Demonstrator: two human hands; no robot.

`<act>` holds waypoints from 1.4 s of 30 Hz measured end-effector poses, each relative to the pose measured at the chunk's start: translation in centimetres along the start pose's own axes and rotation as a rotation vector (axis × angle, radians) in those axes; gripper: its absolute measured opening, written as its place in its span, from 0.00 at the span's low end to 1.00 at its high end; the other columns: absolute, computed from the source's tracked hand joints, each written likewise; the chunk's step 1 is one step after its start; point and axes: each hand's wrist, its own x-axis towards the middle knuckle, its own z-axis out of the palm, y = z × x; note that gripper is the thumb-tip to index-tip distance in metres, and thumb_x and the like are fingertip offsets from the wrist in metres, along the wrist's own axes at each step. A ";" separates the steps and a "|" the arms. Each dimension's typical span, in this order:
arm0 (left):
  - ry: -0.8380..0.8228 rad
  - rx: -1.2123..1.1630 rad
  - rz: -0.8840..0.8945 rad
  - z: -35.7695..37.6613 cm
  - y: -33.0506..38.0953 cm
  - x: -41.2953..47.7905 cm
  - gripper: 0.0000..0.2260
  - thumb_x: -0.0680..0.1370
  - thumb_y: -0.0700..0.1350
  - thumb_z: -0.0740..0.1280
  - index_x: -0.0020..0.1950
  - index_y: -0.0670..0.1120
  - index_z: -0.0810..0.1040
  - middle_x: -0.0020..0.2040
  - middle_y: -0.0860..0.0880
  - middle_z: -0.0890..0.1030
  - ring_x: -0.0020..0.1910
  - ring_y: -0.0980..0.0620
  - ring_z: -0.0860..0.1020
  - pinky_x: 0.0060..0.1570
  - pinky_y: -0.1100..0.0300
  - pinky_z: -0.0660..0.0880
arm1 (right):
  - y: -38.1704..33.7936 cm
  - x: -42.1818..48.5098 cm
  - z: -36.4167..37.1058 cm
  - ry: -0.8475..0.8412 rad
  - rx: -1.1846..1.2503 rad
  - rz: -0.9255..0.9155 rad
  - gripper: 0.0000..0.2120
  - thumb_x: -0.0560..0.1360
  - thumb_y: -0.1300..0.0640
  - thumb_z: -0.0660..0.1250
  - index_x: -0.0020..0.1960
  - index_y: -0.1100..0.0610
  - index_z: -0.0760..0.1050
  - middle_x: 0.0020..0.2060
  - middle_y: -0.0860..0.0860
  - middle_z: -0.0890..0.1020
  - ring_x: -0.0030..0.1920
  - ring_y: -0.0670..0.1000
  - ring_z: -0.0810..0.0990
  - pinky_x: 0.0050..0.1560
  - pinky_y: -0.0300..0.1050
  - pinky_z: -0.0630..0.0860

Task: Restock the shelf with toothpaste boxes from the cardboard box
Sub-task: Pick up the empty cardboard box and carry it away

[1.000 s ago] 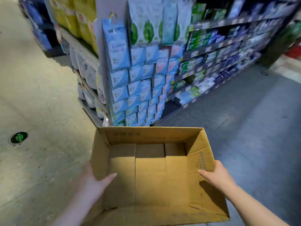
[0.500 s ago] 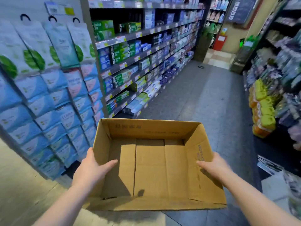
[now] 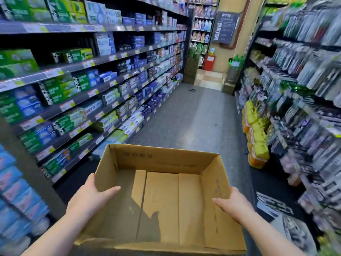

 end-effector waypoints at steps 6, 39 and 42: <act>-0.006 0.046 0.084 4.1 8.5 9.5 0.44 0.67 0.64 0.68 0.75 0.46 0.53 0.71 0.43 0.68 0.68 0.43 0.68 0.60 0.51 0.69 | -2.0 9.7 -3.8 0.051 0.033 0.050 0.29 0.68 0.44 0.69 0.62 0.56 0.64 0.53 0.54 0.80 0.54 0.56 0.78 0.53 0.47 0.75; -0.141 0.063 0.127 30.4 59.7 56.3 0.44 0.67 0.60 0.71 0.74 0.44 0.54 0.70 0.41 0.68 0.67 0.40 0.69 0.61 0.48 0.69 | -13.9 72.1 -32.2 0.107 0.094 0.140 0.41 0.70 0.35 0.62 0.72 0.60 0.56 0.67 0.57 0.71 0.65 0.58 0.71 0.63 0.51 0.71; -0.124 0.030 0.127 32.0 63.5 60.2 0.44 0.67 0.60 0.71 0.74 0.44 0.54 0.70 0.41 0.69 0.66 0.41 0.70 0.61 0.49 0.69 | -15.7 77.9 -34.3 0.090 0.075 0.118 0.39 0.69 0.35 0.62 0.69 0.59 0.60 0.64 0.55 0.73 0.63 0.57 0.73 0.61 0.49 0.72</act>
